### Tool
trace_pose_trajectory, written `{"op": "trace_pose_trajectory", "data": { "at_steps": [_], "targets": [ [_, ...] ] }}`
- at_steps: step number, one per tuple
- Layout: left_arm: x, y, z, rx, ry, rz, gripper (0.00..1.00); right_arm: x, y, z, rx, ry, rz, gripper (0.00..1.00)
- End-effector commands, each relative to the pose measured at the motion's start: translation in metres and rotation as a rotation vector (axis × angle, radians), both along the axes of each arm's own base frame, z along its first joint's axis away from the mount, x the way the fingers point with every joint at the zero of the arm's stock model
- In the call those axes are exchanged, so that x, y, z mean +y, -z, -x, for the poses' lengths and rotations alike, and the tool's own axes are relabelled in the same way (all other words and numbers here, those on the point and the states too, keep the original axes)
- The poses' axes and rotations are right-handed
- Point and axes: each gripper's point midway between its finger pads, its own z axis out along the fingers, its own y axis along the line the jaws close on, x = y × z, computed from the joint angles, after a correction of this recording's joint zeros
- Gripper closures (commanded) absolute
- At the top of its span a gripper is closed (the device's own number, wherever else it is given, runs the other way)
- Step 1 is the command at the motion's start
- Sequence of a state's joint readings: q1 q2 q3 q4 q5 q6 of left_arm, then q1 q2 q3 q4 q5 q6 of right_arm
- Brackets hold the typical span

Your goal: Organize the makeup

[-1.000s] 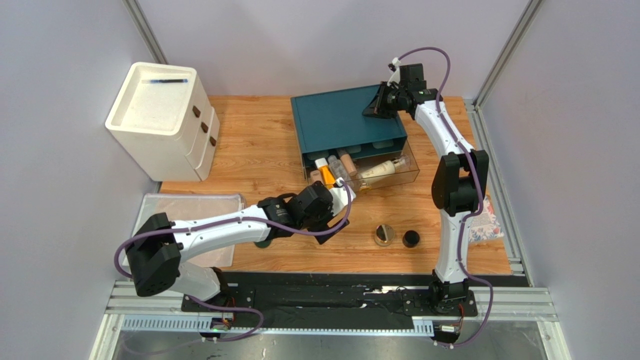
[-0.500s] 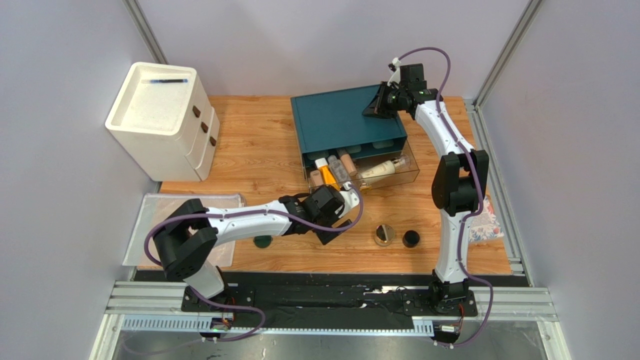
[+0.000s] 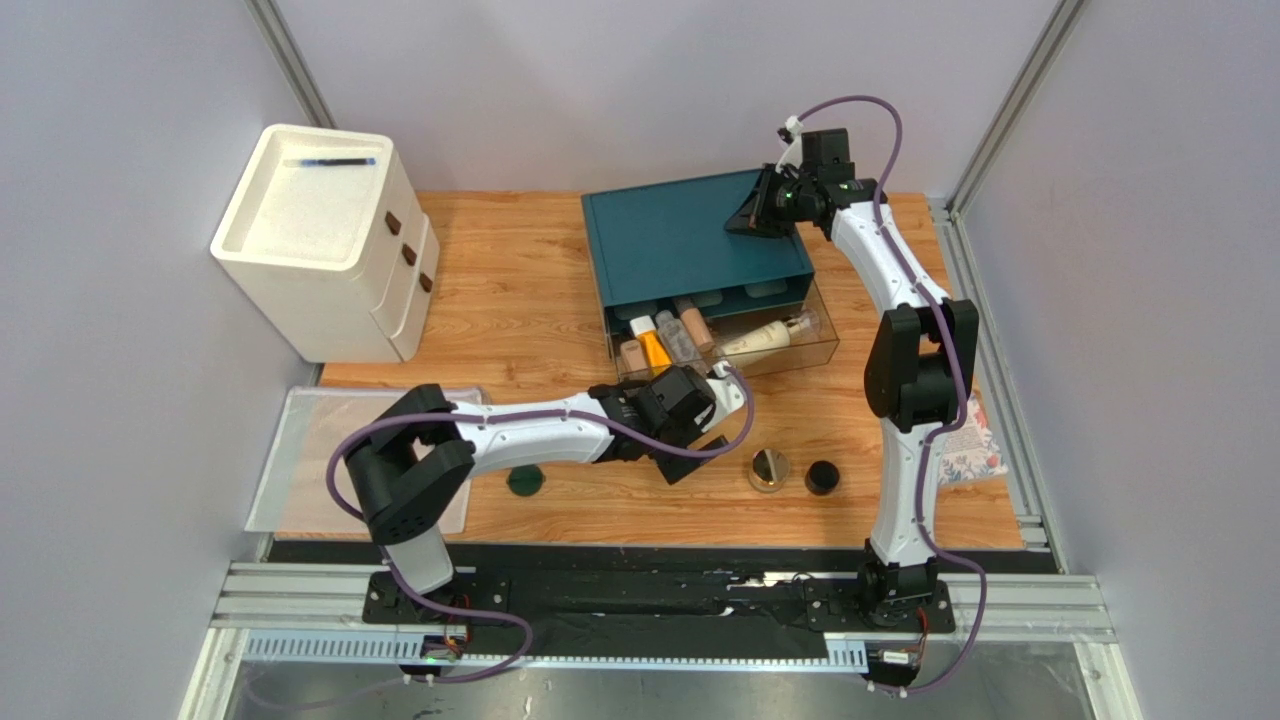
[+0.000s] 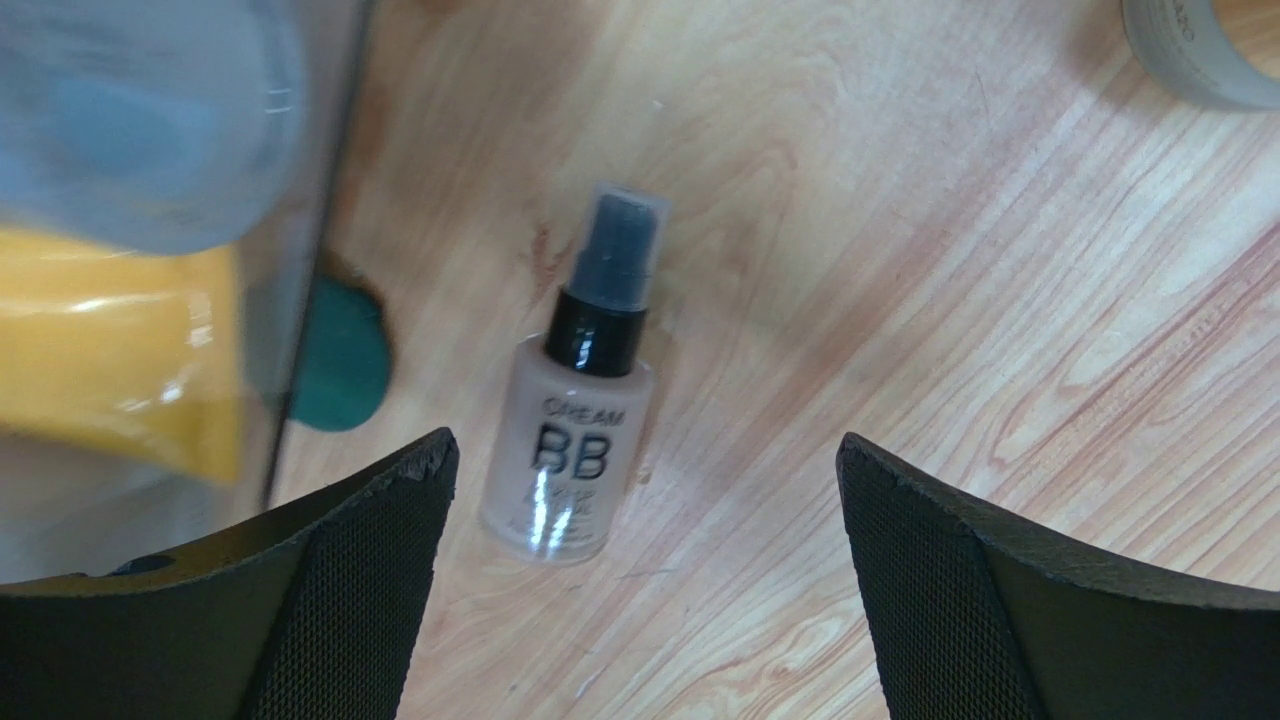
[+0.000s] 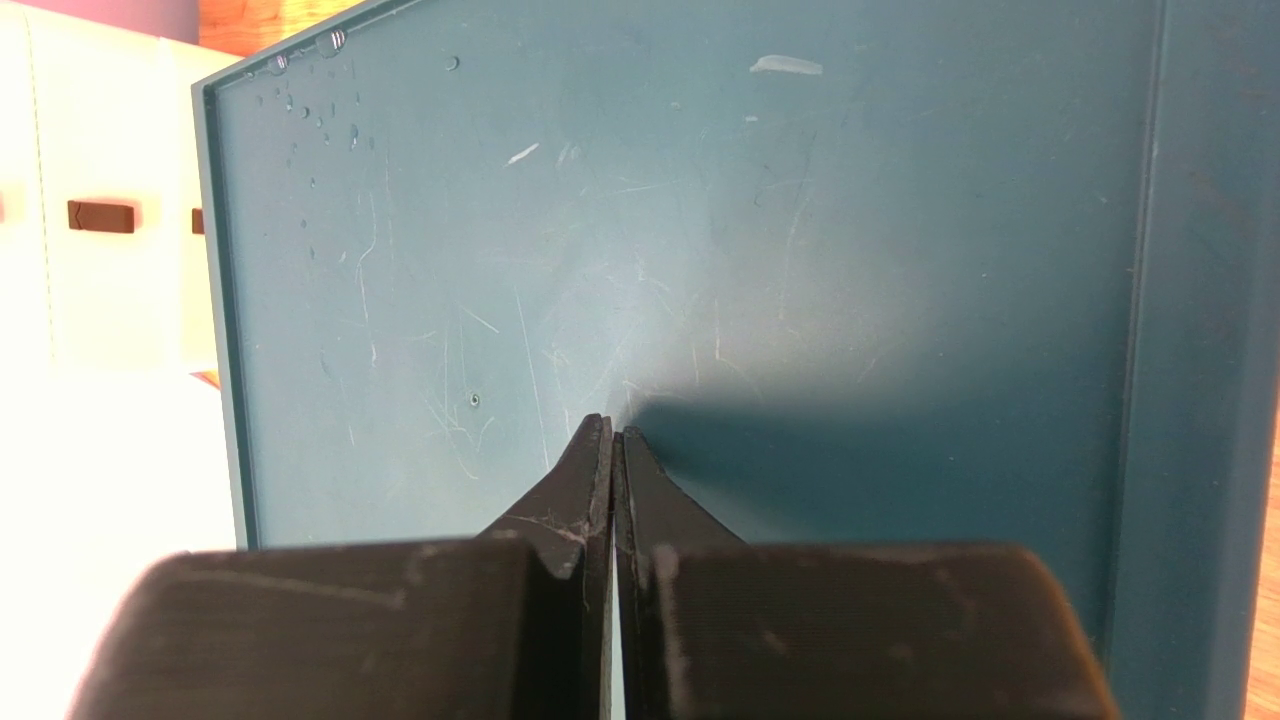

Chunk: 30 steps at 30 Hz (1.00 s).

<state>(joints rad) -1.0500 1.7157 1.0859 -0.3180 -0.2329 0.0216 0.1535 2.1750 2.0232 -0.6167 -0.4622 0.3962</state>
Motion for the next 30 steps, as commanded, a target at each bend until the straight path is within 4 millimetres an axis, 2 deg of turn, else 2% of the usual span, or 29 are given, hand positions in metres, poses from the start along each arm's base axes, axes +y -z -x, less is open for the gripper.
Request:
{"op": "trace_pose_trajectory", "data": {
  "at_steps": [1,8,12,14,15,18,19,21,26,27,30],
  "targets": [
    [0.0,0.013,-0.016,0.014,-0.032,-0.013,0.0,-0.033,0.113,0.048,0.351,0.043,0.178,1.0],
    [0.011,0.035,-0.034,0.083,-0.089,-0.002,0.0,-0.034,0.113,0.048,0.352,0.044,0.178,1.0],
    [0.008,0.043,-0.027,0.166,-0.062,0.017,0.02,-0.034,0.113,0.048,0.351,0.042,0.178,1.0],
    [0.008,0.047,-0.021,0.2,-0.046,0.011,0.07,-0.036,0.113,0.047,0.352,0.047,0.178,1.0],
    [0.007,0.048,-0.015,0.225,-0.031,0.017,0.11,-0.036,0.113,0.047,0.353,0.049,0.176,1.0],
    [0.008,0.054,-0.001,0.281,-0.002,0.023,0.48,-0.036,0.113,0.046,0.352,0.05,0.175,1.0],
    [0.01,0.055,0.002,0.291,0.002,0.02,0.64,-0.037,0.114,0.046,0.354,0.052,0.175,1.0],
    [0.011,0.057,0.01,0.326,0.02,0.019,0.79,-0.036,0.114,0.046,0.354,0.05,0.175,1.0],
    [0.018,0.051,0.016,0.31,0.017,0.013,0.89,-0.036,0.115,0.046,0.356,0.051,0.172,1.0],
    [0.018,0.044,0.014,0.292,0.015,0.021,0.94,-0.036,0.114,0.046,0.354,0.05,0.172,1.0],
    [0.02,0.027,0.01,0.249,0.004,0.04,1.0,-0.035,0.114,0.045,0.353,0.05,0.172,1.0]
  ]
}}
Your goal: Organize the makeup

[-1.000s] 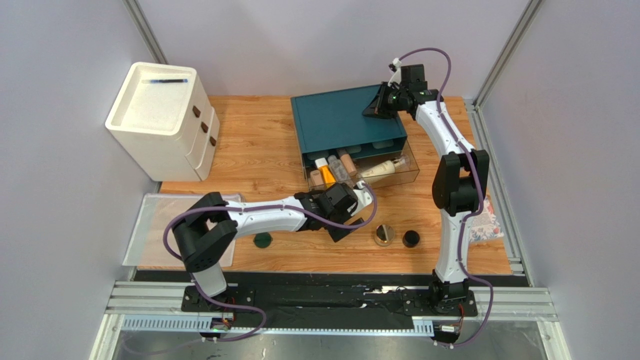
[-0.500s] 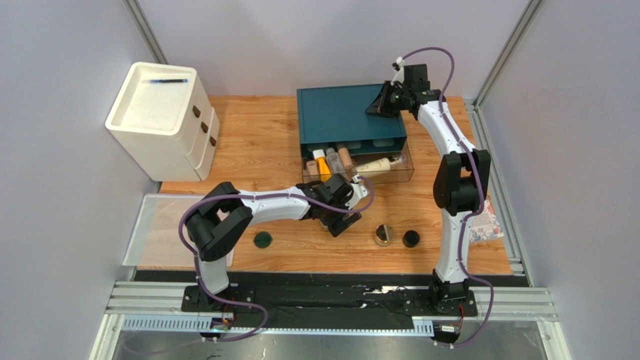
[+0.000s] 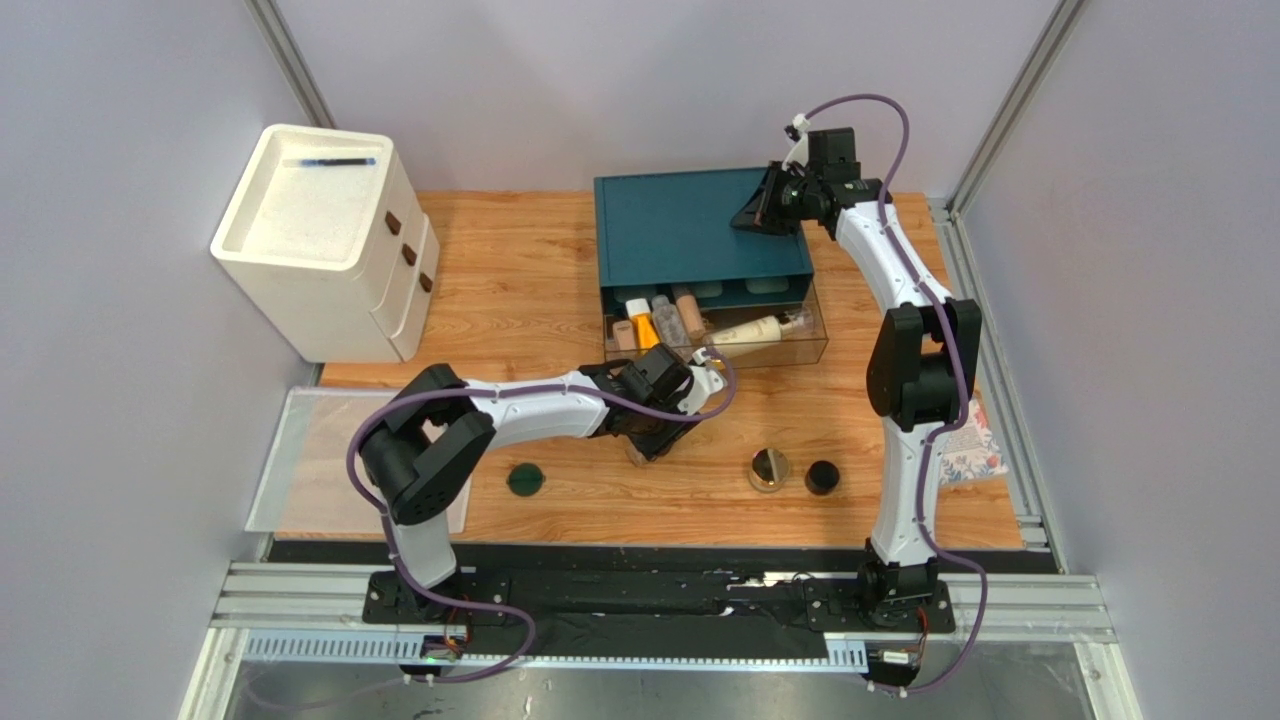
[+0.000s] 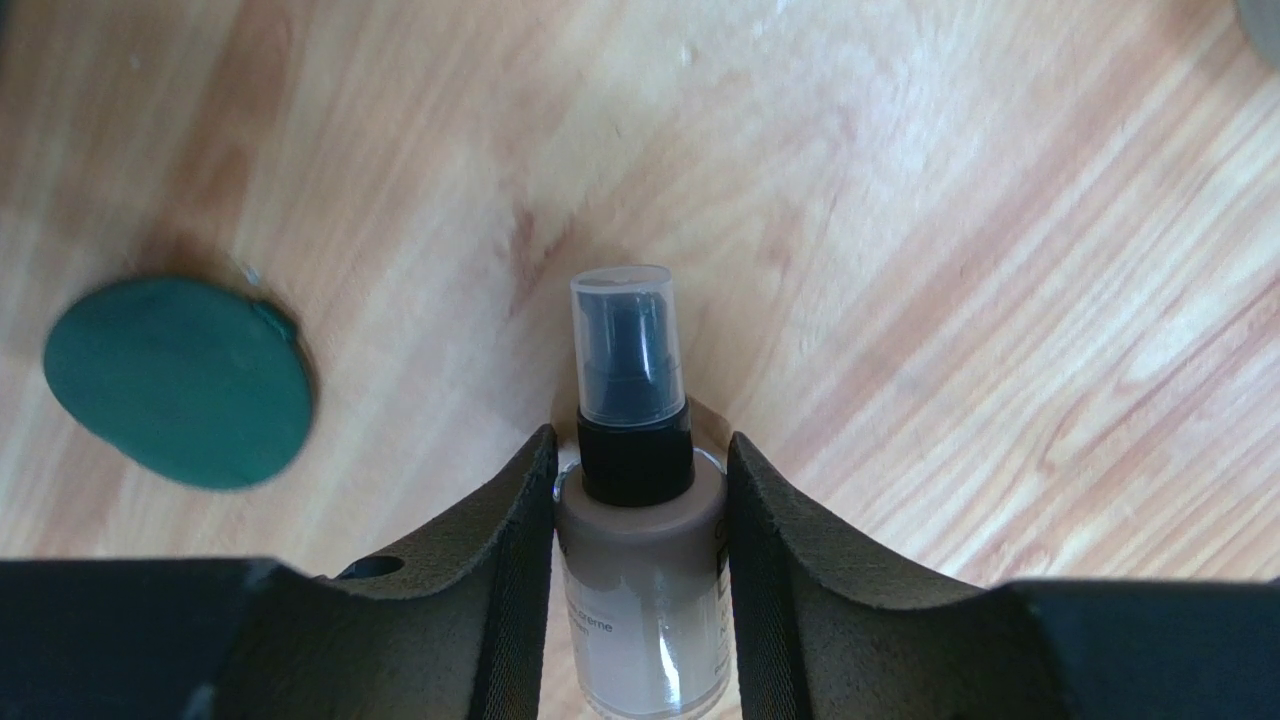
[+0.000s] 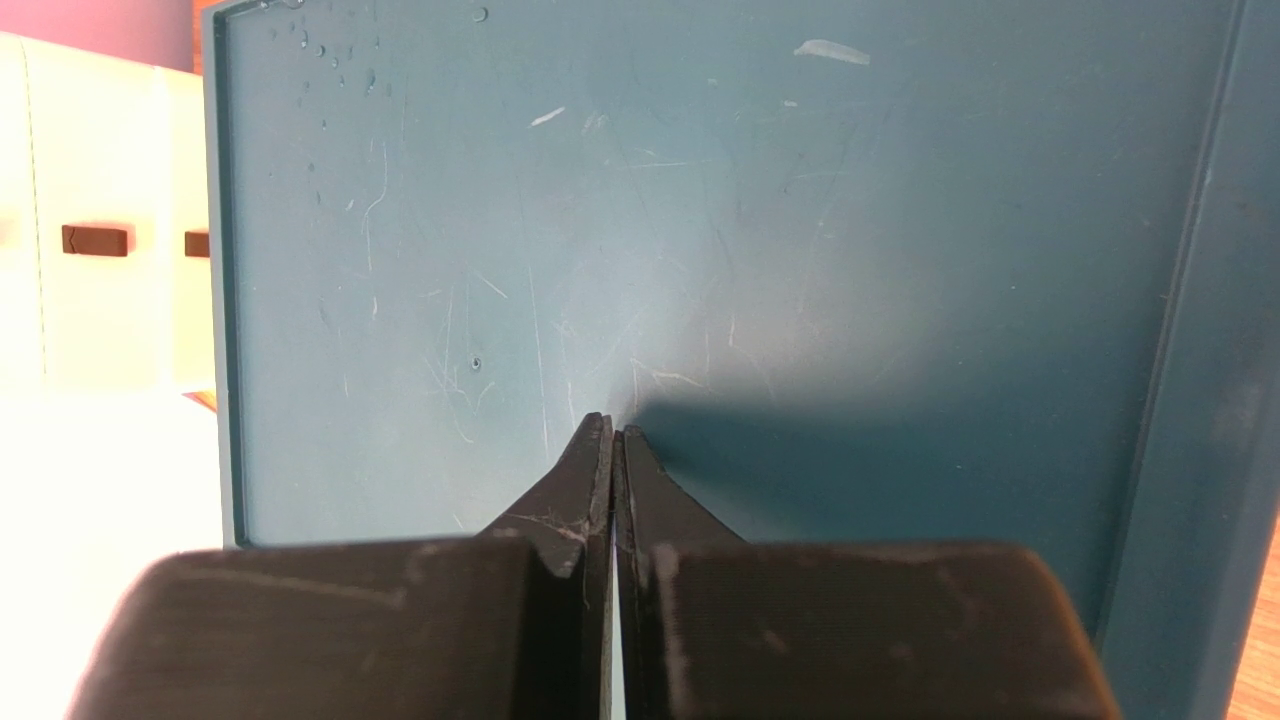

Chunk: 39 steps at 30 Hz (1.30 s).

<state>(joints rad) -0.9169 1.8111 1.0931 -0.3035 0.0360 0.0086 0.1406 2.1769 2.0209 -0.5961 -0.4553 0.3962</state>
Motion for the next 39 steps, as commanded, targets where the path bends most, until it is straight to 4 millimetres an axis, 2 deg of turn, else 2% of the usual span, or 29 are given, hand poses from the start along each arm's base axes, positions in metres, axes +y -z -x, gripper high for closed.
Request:
{"op": "trace_pose_trajectory", "data": {
  "at_steps": [1,10,11,16,17,19,20,23,25,26,28,29,33,37,39],
  "targets": [
    [0.017,-0.015,0.015,0.01,0.0,-0.027,1.0,-0.028,0.114,0.05,0.368,0.035,0.165,1.0],
    [0.032,-0.079,0.006,-0.127,-0.044,0.017,1.0,-0.027,0.114,0.049,0.372,0.039,0.157,1.0],
    [0.033,-0.092,0.003,-0.157,-0.055,0.034,1.0,-0.027,0.114,0.049,0.371,0.038,0.158,1.0],
    [0.036,-0.136,-0.005,-0.239,-0.081,0.082,1.0,-0.026,0.114,0.05,0.372,0.036,0.155,1.0],
    [0.032,-0.153,-0.009,-0.267,-0.08,0.109,1.0,-0.027,0.114,0.05,0.371,0.039,0.153,1.0],
    [0.029,-0.169,-0.014,-0.295,-0.072,0.121,1.0,-0.026,0.114,0.05,0.372,0.041,0.15,1.0],
    [0.024,-0.188,-0.02,-0.329,-0.078,0.151,1.0,-0.025,0.115,0.05,0.371,0.039,0.148,1.0],
    [0.012,-0.22,-0.036,-0.396,-0.079,0.201,1.0,-0.025,0.114,0.05,0.368,0.038,0.149,1.0],
    [0.004,-0.233,-0.044,-0.415,-0.069,0.218,1.0,-0.025,0.115,0.05,0.371,0.038,0.147,1.0],
    [-0.007,-0.246,-0.051,-0.432,-0.059,0.239,1.0,-0.026,0.115,0.05,0.37,0.037,0.147,1.0],
    [-0.016,-0.252,-0.059,-0.446,-0.037,0.239,1.0,-0.025,0.114,0.051,0.367,0.031,0.146,1.0],
    [-0.028,-0.256,-0.067,-0.45,-0.027,0.248,1.0,-0.026,0.112,0.051,0.365,0.031,0.147,1.0],
    [-0.054,-0.252,-0.09,-0.439,-0.011,0.263,1.0,-0.027,0.114,0.051,0.368,0.03,0.149,1.0],
    [-0.076,-0.226,-0.116,-0.4,-0.01,0.257,1.0,-0.027,0.116,0.051,0.37,0.029,0.15,1.0],
    [-0.08,-0.219,-0.124,-0.391,-0.015,0.258,1.0,-0.026,0.117,0.051,0.373,0.027,0.146,1.0]
  ]
}}
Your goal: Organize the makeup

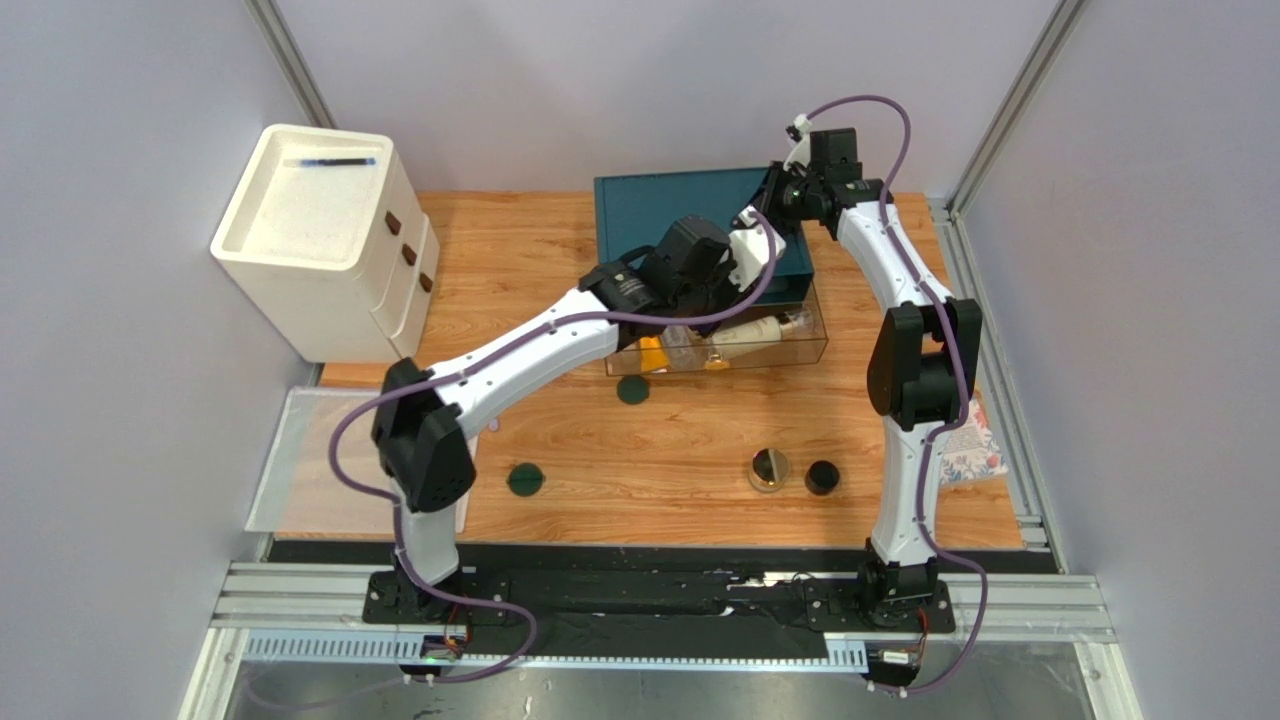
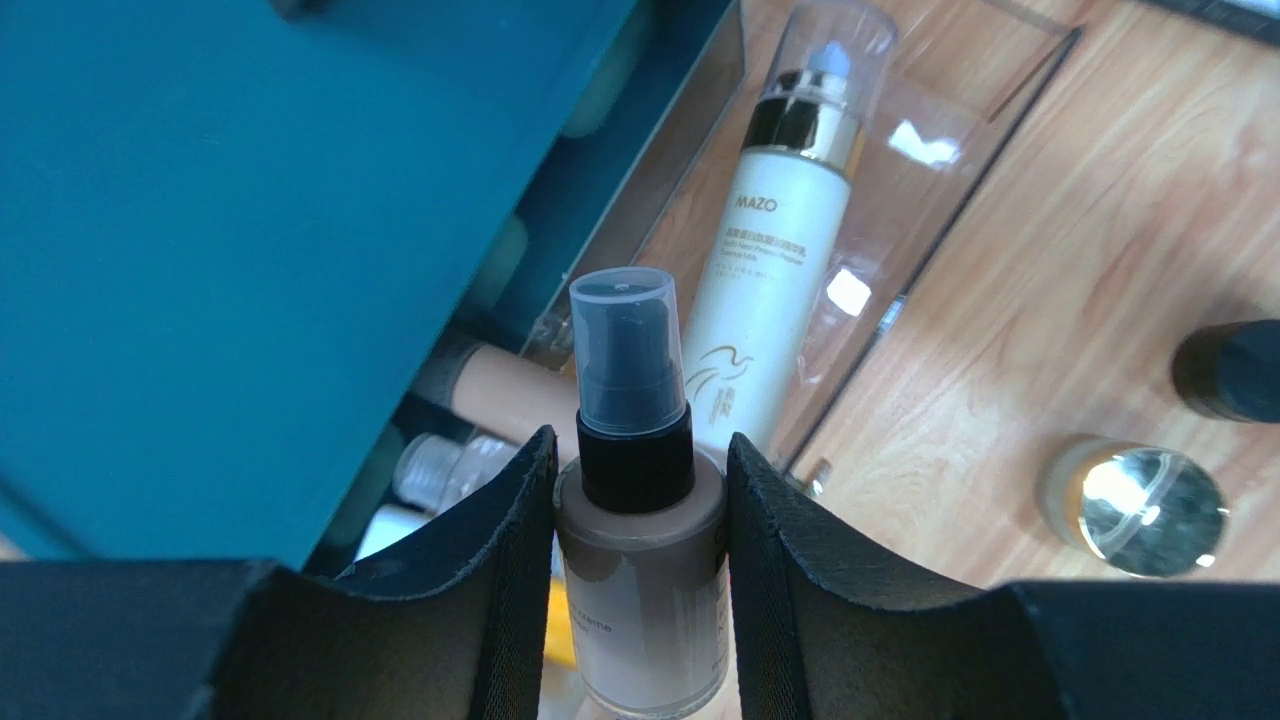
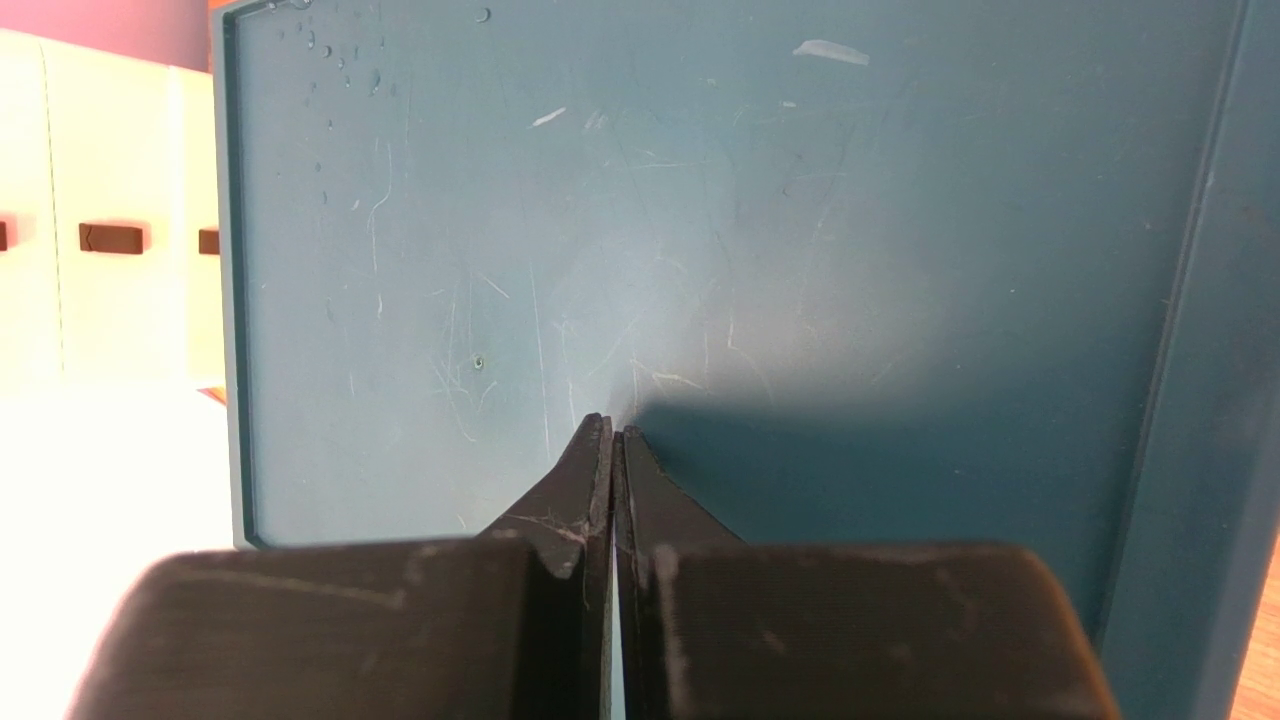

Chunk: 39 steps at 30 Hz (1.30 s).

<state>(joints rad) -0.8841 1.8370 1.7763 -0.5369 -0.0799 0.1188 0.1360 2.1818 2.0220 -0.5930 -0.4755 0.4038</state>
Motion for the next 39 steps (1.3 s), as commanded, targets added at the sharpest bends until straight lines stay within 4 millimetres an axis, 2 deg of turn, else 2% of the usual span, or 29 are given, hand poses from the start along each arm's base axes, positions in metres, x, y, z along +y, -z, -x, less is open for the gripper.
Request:
{"op": "trace_pose_trajectory", "data": {
  "at_steps": [1,6,11,12,14,17,18,20,23,24,27,30,32,33,34,35,37,38,39],
  "targets": [
    [-0.017,0.009,-0.023,0.001,0.027,0.017,1.0,-0.027,0.116,0.051,0.364,0.029,0.165,1.0],
    [-0.026,0.024,-0.034,0.018,0.02,0.004,0.97,-0.026,0.116,0.05,0.365,0.028,0.159,1.0],
    [-0.033,0.037,-0.043,0.038,0.007,-0.007,0.87,-0.026,0.117,0.05,0.367,0.028,0.16,1.0],
    [-0.033,0.04,-0.046,0.037,-0.002,-0.012,0.79,-0.026,0.117,0.05,0.365,0.026,0.16,1.0],
    [-0.034,0.04,-0.049,0.032,-0.012,-0.012,0.7,-0.026,0.117,0.05,0.366,0.027,0.161,1.0],
    [-0.031,0.04,-0.053,0.022,-0.04,-0.016,0.43,-0.028,0.117,0.05,0.369,0.03,0.161,1.0],
    [-0.028,0.037,-0.055,0.008,-0.059,-0.019,0.31,-0.028,0.118,0.05,0.371,0.03,0.161,1.0],
    [-0.019,0.028,-0.059,-0.022,-0.099,-0.027,0.18,-0.03,0.116,0.05,0.366,0.031,0.162,1.0],
    [-0.013,0.012,-0.062,-0.065,-0.119,-0.019,0.12,-0.032,0.117,0.049,0.366,0.034,0.163,1.0],
    [-0.01,0.002,-0.061,-0.082,-0.127,-0.008,0.1,-0.033,0.116,0.049,0.364,0.036,0.164,1.0],
    [-0.004,-0.016,-0.053,-0.099,-0.113,0.013,0.08,-0.035,0.115,0.048,0.364,0.039,0.163,1.0],
    [0.004,-0.022,-0.035,-0.116,-0.096,-0.008,0.09,-0.036,0.114,0.046,0.364,0.042,0.162,1.0],
    [0.008,-0.021,-0.025,-0.121,-0.08,-0.024,0.15,-0.036,0.114,0.045,0.363,0.043,0.16,1.0],
    [0.01,-0.02,-0.015,-0.104,-0.064,-0.02,0.32,-0.037,0.114,0.046,0.365,0.044,0.161,1.0],
    [0.009,-0.017,-0.006,-0.081,-0.052,-0.013,0.42,-0.036,0.115,0.045,0.366,0.045,0.159,1.0],
    [0.013,-0.012,0.006,-0.057,-0.037,-0.013,0.59,-0.036,0.114,0.046,0.366,0.043,0.157,1.0],
    [0.011,-0.005,0.023,-0.008,-0.02,0.007,0.71,-0.037,0.115,0.045,0.366,0.044,0.158,1.0],
    [0.013,0.009,0.034,0.032,-0.005,-0.005,0.81,-0.036,0.114,0.045,0.362,0.042,0.159,1.0],
    [0.014,0.008,0.042,0.042,0.007,0.009,0.85,-0.036,0.115,0.046,0.367,0.043,0.159,1.0]
  ]
}}
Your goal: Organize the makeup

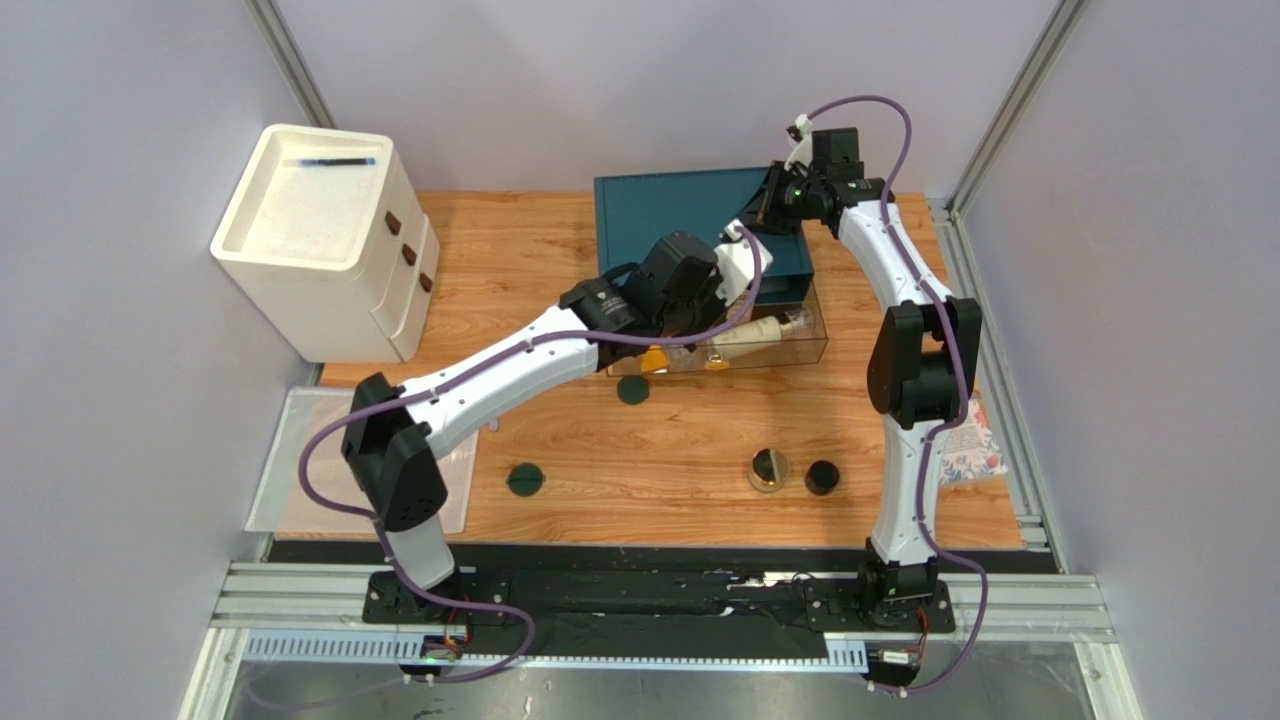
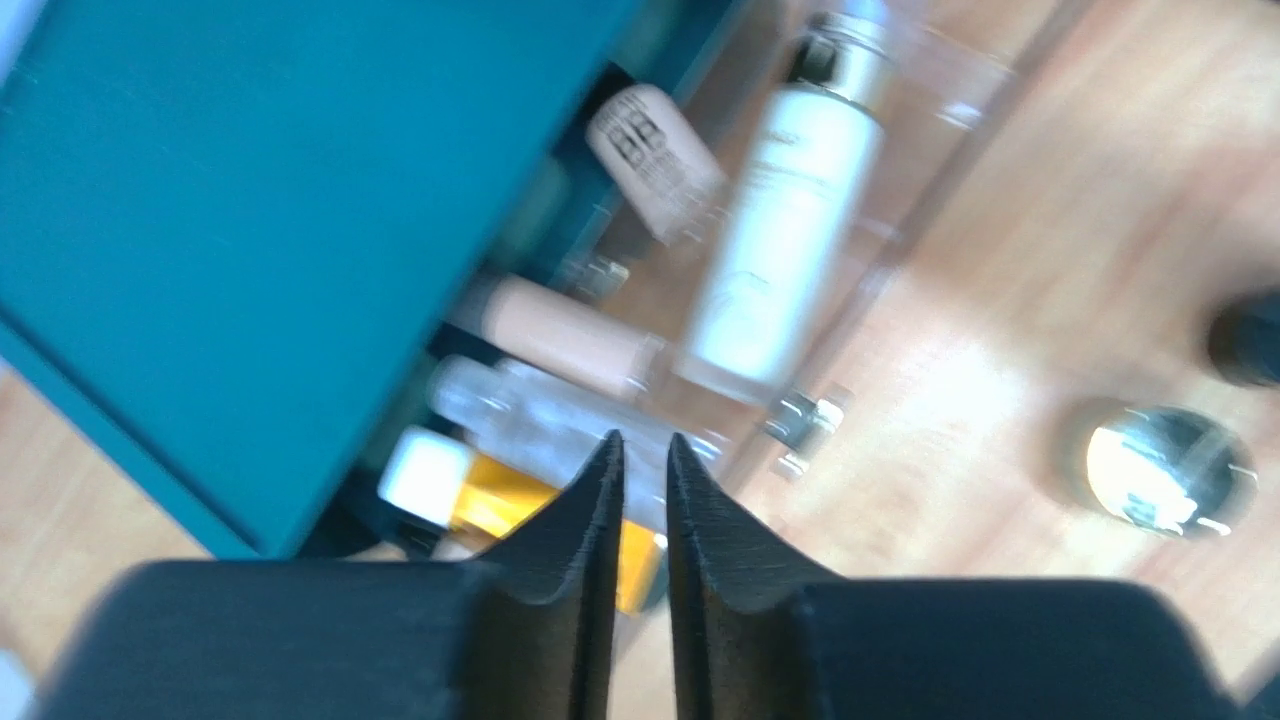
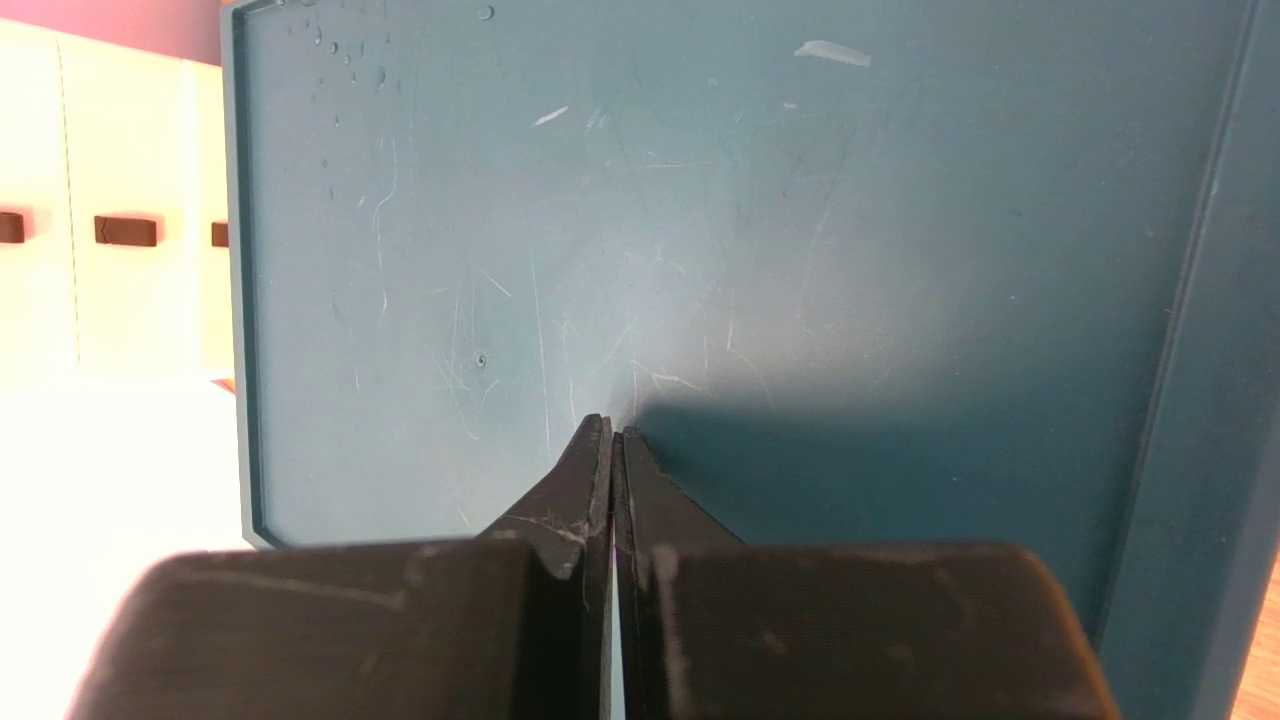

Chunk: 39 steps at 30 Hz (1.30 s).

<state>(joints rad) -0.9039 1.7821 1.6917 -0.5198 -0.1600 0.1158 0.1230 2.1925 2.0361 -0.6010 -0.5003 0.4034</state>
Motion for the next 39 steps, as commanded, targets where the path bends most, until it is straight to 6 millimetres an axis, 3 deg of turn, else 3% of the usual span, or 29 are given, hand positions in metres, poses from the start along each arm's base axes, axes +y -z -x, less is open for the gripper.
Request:
{"op": "trace_pose_trajectory", "data": {
  "at_steps": [1,5,7,8,13,16,21,25,31,39],
  "targets": [
    [-0.003,0.009,0.046,0.094,0.066,0.049,0.89,-0.033,0.115,0.046,0.358,0.047,0.174,1.0],
    [-0.001,0.056,0.082,0.203,0.127,0.001,0.97,-0.033,0.116,0.045,0.363,0.047,0.168,1.0],
    [-0.002,0.069,0.088,0.227,0.136,-0.001,0.98,-0.032,0.117,0.045,0.364,0.047,0.164,1.0],
    [0.001,0.085,0.09,0.243,0.133,-0.027,0.98,-0.032,0.118,0.045,0.367,0.045,0.165,1.0],
    [-0.007,0.112,0.079,0.26,0.125,-0.077,0.97,-0.031,0.118,0.045,0.367,0.043,0.164,1.0],
    [-0.018,0.117,0.061,0.255,0.111,-0.094,0.96,-0.034,0.118,0.046,0.37,0.046,0.168,1.0],
    [-0.013,0.124,0.026,0.277,0.033,-0.084,0.96,-0.035,0.119,0.044,0.373,0.048,0.165,1.0],
    [-0.007,0.113,-0.012,0.248,-0.042,-0.052,0.96,-0.035,0.118,0.044,0.369,0.042,0.171,1.0],
    [-0.006,0.109,-0.053,0.232,-0.103,-0.034,0.96,-0.037,0.118,0.04,0.371,0.041,0.175,1.0],
    [0.004,0.109,-0.093,0.238,-0.188,-0.015,0.95,-0.037,0.118,0.039,0.376,0.043,0.175,1.0]
  ]
}}
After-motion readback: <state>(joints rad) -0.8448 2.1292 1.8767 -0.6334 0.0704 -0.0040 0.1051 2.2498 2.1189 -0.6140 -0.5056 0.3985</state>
